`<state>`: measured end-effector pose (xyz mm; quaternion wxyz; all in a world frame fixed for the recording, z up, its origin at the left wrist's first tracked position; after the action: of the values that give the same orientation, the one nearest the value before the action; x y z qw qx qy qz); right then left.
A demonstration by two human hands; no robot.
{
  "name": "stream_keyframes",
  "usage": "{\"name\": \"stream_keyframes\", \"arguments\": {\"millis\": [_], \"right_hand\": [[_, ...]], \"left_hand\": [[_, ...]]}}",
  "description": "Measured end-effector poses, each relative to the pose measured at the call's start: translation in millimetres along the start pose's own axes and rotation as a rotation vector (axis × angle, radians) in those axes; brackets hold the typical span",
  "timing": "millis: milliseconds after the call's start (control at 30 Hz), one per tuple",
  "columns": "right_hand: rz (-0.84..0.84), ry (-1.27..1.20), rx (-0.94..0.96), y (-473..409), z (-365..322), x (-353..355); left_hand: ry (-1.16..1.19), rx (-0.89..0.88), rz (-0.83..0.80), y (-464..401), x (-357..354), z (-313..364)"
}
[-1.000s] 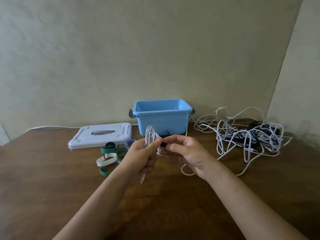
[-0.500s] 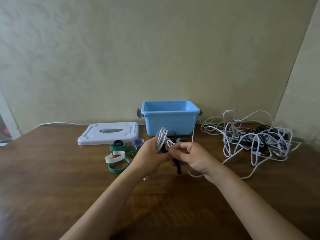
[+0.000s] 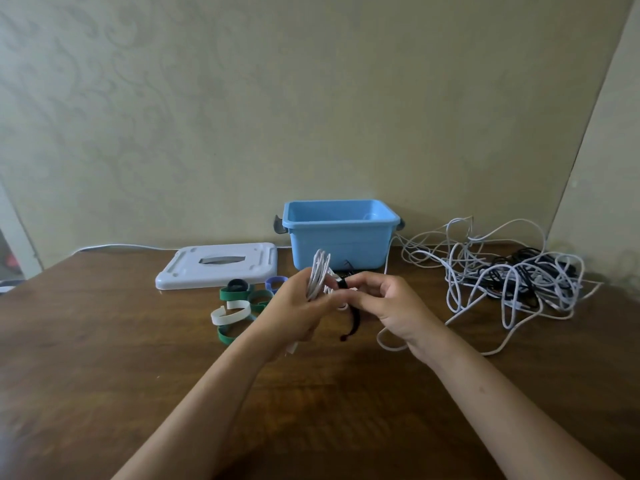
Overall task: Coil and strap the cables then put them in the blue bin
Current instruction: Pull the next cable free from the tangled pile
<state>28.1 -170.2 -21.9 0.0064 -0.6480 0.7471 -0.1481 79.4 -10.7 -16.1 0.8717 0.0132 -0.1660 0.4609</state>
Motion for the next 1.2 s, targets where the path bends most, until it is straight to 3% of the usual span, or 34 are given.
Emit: {"name": "stream_keyframes", "arguments": {"millis": [100, 200, 367, 700, 900, 1200], "right_hand": [[-0.01, -0.038, -0.002, -1, 0, 1], [-0.016, -0.09, 0.016, 0, -1, -3], [0.044, -0.101, 0.114, 1, -4, -6], [0.099, -0.157, 0.107, 4, -4, -11], [0.136, -0.071, 0.117, 4, -3, -11], [0.088, -0.078, 0.074, 1, 3, -14]], "left_hand": [[0.258, 0.135, -0.005, 0, 3, -4], [0.334, 0.176, -0.04, 1, 2, -2], [0.206, 0.102, -0.087, -1, -3, -5], [-0.24, 0.087, -0.041, -1, -13, -4], [0.087, 0.174, -0.12, 3, -14, 2], [0.094, 0.104, 0.008, -2, -11, -4]]}}
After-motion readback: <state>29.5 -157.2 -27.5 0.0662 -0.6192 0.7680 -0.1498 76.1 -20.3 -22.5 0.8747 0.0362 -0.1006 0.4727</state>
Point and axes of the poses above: each hand's wrist, its own y-axis away from the middle knuckle, its own x-axis out of the back of the hand, z = x × y, the point moved 3 cm from there along -y, towards the middle knuckle, and after that the axes turned 3 degrees about x, right-handed, at the moved point
